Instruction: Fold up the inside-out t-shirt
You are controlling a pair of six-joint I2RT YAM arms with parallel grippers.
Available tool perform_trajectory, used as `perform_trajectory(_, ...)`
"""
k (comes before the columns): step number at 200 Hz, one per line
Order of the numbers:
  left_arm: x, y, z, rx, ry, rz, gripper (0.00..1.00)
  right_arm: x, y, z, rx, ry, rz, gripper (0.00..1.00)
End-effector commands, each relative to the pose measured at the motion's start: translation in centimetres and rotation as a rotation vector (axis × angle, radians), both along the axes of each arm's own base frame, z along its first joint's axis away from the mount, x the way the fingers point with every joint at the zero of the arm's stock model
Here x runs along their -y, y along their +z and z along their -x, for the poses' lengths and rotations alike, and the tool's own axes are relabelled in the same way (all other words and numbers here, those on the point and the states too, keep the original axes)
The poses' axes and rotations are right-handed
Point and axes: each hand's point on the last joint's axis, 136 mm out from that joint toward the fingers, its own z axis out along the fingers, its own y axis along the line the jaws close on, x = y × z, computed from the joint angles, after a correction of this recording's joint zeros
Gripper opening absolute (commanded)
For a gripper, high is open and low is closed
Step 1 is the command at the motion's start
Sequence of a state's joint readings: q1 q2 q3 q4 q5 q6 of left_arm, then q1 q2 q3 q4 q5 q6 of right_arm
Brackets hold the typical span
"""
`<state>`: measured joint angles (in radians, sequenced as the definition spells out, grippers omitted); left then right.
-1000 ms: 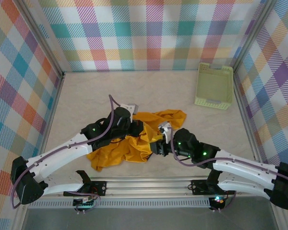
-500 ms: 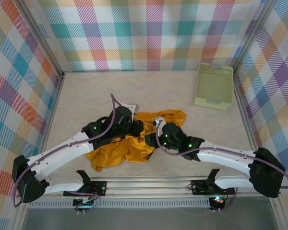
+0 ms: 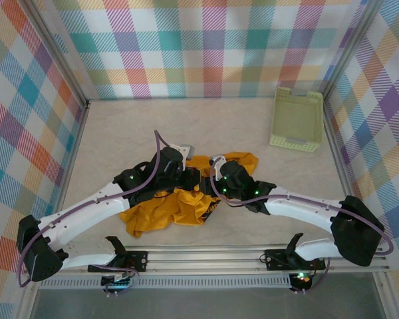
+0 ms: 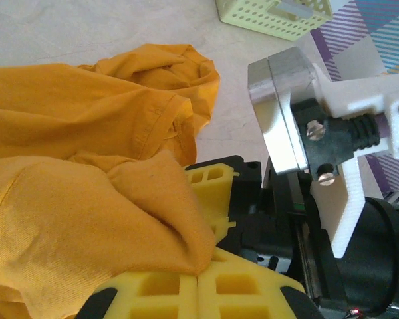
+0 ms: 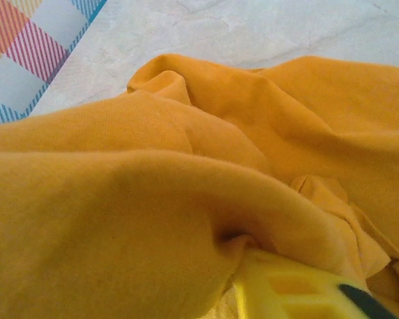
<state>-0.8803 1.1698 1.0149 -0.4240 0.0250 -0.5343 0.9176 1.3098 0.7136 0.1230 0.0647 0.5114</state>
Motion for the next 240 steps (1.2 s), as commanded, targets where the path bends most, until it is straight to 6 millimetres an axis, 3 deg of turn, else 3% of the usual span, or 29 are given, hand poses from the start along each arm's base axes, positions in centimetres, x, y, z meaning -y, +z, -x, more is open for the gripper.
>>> perform_trajectory(1, -0.6, 1.8, -0.7, 0.042, 0.032, 0.008, 0.0, -0.3, 1.1, -0.2, 0.025, 0.009, -0.008, 0.21)
perform_trajectory(37, -3.6, 1.0, -3.1, 0.032, 0.155, -0.075, 0.0, 0.4, 1.8, 2.0, 0.05, 0.089, -0.035, 0.05)
perform_trajectory(72, -5.8, -0.8, -5.8, -0.014, 0.239, -0.172, 0.0, 1.5, 2.8, 4.6, 0.083, 0.169, -0.121, 0.0)
perform_trajectory(99, -5.6, -2.6, -6.9, -0.055, 0.224, -0.26, 0.0, 1.9, 3.2, 5.3, 0.069, 0.191, -0.187, 0.0)
perform_trajectory(114, -4.7, -2.8, -6.3, -0.053, 0.163, -0.274, 0.12, 2.0, 3.2, 5.2, 0.059, 0.185, -0.198, 0.0)
perform_trajectory(134, -2.9, -2.2, -4.1, 0.029, 0.055, -0.265, 0.29, 2.2, 3.6, 4.8, 0.06, 0.169, -0.213, 0.0)
perform_trajectory(162, -1.9, -2.6, -1.0, 0.103, -0.06, -0.218, 0.41, 2.5, 4.2, 4.4, 0.06, 0.165, -0.234, 0.0)
perform_trajectory(183, -1.9, -4.2, 0.4, 0.128, -0.117, -0.239, 0.45, 2.5, 4.6, 4.6, 0.058, 0.172, -0.244, 0.0)
perform_trajectory(218, -2.6, -5.9, -0.3, 0.163, -0.08, -0.298, 0.53, 2.4, 5.3, 5.1, 0.053, 0.197, -0.257, 0.0)
perform_trajectory(240, -1.6, -5.8, -1.0, 0.181, -0.081, -0.28, 0.55, 2.3, 5.4, 5.3, 0.05, 0.209, -0.26, 0.0)
